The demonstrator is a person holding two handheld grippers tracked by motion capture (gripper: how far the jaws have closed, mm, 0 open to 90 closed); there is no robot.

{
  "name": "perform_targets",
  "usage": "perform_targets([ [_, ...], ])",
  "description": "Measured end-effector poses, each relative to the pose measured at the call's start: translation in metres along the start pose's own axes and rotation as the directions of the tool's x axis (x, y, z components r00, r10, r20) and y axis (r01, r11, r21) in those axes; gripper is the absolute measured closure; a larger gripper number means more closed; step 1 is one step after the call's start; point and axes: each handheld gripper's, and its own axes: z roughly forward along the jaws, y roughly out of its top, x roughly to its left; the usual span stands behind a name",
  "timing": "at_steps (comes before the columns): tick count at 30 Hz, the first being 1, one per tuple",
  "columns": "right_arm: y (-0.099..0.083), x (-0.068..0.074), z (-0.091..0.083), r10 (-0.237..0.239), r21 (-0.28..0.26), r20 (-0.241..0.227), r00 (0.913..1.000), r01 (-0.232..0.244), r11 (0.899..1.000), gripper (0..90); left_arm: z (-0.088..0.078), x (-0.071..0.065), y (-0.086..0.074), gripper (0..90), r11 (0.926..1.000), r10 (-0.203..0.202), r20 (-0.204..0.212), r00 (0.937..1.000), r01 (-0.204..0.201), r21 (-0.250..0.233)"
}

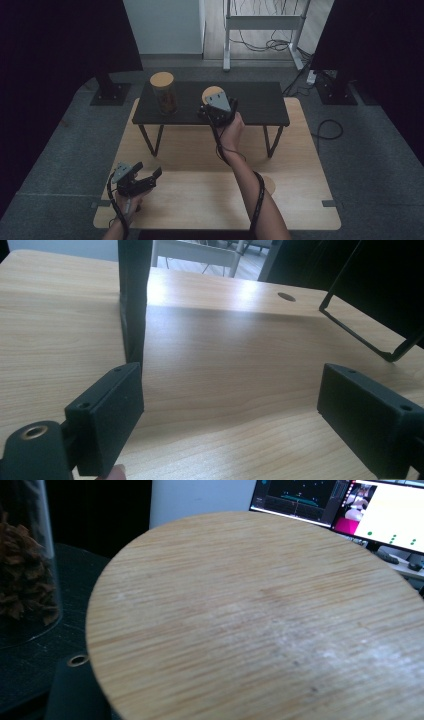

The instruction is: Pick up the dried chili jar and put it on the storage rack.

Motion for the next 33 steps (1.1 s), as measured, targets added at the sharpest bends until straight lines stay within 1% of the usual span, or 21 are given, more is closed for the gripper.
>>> perform_targets([
  [5, -0.001, -0.002, 0.003, 0.018, 0.003, -0.002, 0.9998, -0.018, 1.000, 24.7, 0.001, -0.001, 0.000, 10.9, 1.0000, 0.007, 0.002, 1.0000, -0.007, 0.004],
  [14, 0.000, -0.001, 0.008, 0.007, 0.010, 0.002, 1.0000, -0.007, 1.000, 24.5, 0.002, -0.002, -0.001, 10.9, 0.9999, 0.006, -0.002, 1.0000, -0.006, 0.008],
  [21, 0.005, -0.003, 0.011, 0.010, 0.038, -0.005, 0.9999, -0.010, 0.999, 23.9, 0.002, -0.002, -0.001, 10.9, 0.9999, 0.010, 0.001, 1.0000, -0.010, 0.012],
  [24, 0.006, 0.000, 0.010, 0.010, 0.041, 0.011, 0.9999, -0.010, 0.999, 23.1, 0.003, -0.002, -0.001, 10.9, 0.9999, 0.010, 0.001, 1.0000, -0.010, 0.013],
  [33, 0.006, -0.006, 0.010, 0.023, 0.049, 0.002, 0.9997, -0.023, 0.999, 20.7, 0.004, -0.003, -0.001, 10.9, 0.9998, 0.013, 0.002, 0.9999, -0.013, 0.018],
])
